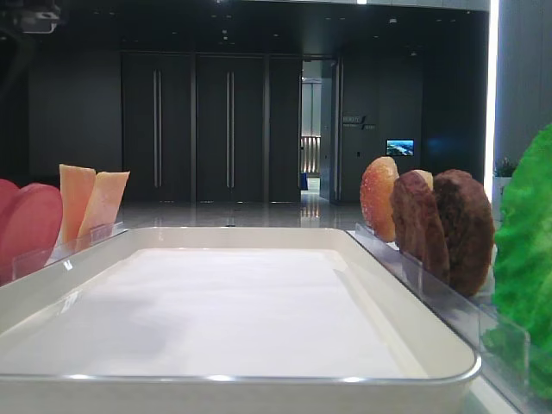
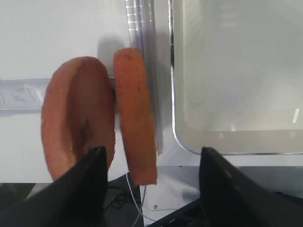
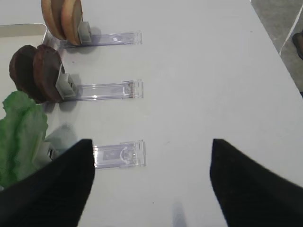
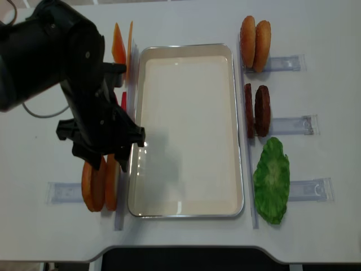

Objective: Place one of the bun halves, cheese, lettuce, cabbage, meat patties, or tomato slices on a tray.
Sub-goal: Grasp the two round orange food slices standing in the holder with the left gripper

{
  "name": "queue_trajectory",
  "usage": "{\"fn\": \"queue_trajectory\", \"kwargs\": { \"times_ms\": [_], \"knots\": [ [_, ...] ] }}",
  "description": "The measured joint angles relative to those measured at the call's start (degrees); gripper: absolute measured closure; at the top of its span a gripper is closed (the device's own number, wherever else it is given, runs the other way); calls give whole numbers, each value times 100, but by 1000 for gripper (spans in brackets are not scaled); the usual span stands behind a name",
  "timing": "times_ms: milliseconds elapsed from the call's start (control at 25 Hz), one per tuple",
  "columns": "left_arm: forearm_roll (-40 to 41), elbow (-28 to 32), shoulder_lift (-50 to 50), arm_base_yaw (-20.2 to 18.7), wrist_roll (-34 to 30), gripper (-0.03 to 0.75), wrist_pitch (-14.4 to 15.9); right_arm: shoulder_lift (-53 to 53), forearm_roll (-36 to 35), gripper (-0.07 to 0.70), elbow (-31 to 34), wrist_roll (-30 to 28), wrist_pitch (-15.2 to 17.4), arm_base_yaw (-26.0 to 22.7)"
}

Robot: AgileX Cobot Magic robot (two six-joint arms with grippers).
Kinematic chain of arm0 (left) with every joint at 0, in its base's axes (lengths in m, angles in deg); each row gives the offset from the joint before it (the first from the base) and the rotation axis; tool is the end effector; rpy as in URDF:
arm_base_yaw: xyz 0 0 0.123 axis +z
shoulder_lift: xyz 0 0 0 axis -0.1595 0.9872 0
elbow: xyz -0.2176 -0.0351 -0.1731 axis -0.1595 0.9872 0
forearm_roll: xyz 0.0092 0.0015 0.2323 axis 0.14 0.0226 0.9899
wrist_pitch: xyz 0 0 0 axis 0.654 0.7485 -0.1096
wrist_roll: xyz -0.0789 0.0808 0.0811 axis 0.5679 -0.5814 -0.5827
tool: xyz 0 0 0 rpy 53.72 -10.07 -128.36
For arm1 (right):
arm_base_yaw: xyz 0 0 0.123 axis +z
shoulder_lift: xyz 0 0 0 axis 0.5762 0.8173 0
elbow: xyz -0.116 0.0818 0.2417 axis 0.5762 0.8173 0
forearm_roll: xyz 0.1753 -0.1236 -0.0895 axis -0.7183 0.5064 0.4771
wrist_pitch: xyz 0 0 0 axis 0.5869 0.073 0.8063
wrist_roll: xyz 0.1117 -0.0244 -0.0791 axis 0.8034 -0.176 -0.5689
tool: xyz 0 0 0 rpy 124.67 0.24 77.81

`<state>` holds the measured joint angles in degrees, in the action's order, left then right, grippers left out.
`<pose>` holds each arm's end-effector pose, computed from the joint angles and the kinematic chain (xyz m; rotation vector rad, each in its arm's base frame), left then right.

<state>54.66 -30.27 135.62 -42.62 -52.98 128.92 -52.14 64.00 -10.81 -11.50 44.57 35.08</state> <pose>0.2141 -0.1303 0.1919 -0.0714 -3.1280 -0.1322 0.0191 0.0056 0.2392 -0.0106 2.1020 0.0482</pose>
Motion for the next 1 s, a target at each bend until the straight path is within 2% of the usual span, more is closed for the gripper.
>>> {"fn": "queue_trajectory", "kwargs": {
  "times_ms": [1000],
  "knots": [
    [213,0,359,0,-153,244,-12,0,0,141,0,0,0,0]
  ]
}}
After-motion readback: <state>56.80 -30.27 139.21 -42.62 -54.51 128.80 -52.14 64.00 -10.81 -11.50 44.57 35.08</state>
